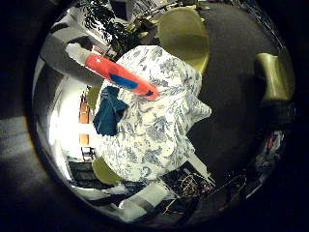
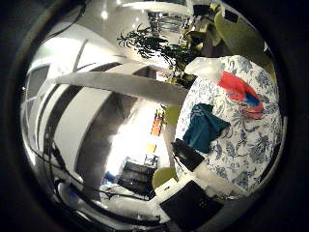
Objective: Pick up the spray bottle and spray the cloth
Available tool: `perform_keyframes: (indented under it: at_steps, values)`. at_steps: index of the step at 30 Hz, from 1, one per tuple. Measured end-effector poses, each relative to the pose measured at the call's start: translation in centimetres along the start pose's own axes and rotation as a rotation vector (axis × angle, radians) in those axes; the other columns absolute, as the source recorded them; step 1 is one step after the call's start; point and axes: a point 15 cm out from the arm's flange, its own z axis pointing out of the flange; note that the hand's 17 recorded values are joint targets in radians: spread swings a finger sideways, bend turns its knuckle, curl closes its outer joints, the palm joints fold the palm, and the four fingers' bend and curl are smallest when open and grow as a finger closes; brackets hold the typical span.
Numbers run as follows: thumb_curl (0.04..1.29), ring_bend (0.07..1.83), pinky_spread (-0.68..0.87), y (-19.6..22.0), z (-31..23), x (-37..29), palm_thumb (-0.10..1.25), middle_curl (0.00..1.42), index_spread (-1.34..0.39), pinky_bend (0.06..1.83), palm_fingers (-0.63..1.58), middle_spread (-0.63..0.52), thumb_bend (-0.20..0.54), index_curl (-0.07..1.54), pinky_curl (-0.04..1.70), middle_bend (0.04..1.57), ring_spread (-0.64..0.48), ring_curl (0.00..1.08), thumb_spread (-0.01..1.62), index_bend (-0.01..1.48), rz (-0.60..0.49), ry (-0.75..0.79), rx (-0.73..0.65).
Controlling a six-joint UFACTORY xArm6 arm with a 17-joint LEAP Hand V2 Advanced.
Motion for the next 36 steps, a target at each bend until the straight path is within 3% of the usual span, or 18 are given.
perform_keyframes:
  at_steps: [4,9,11,36]
  values:
    - [0.4,0.45,0.52,0.3,0.0,1.2,0.68,0.33,-0.2,0.51,0.0,0.2,-0.032,0.3,0.64,0.26,0.24,0.26,0.98,0.15,0.017,-0.012,0.009]
    - [0.32,0.44,0.51,0.6,0.4,2.5,0.48,0.33,-0.18,0.54,0.01,0.21,-0.044,0.28,0.58,0.24,0.25,0.26,0.95,0.16,0.044,-0.035,0.005]
    - [0.32,0.43,0.51,0.7,0.6,2.9,0.46,0.33,-0.18,0.54,0.01,0.21,-0.037,0.28,0.56,0.24,0.25,0.26,0.94,0.16,0.049,-0.041,0.005]
    - [0.31,0.4,0.47,-0.5,3.3,5.5,0.51,0.33,-0.15,0.6,0.07,0.2,-0.028,0.29,0.33,0.24,0.24,0.25,0.95,0.16,0.029,-0.108,0.065]
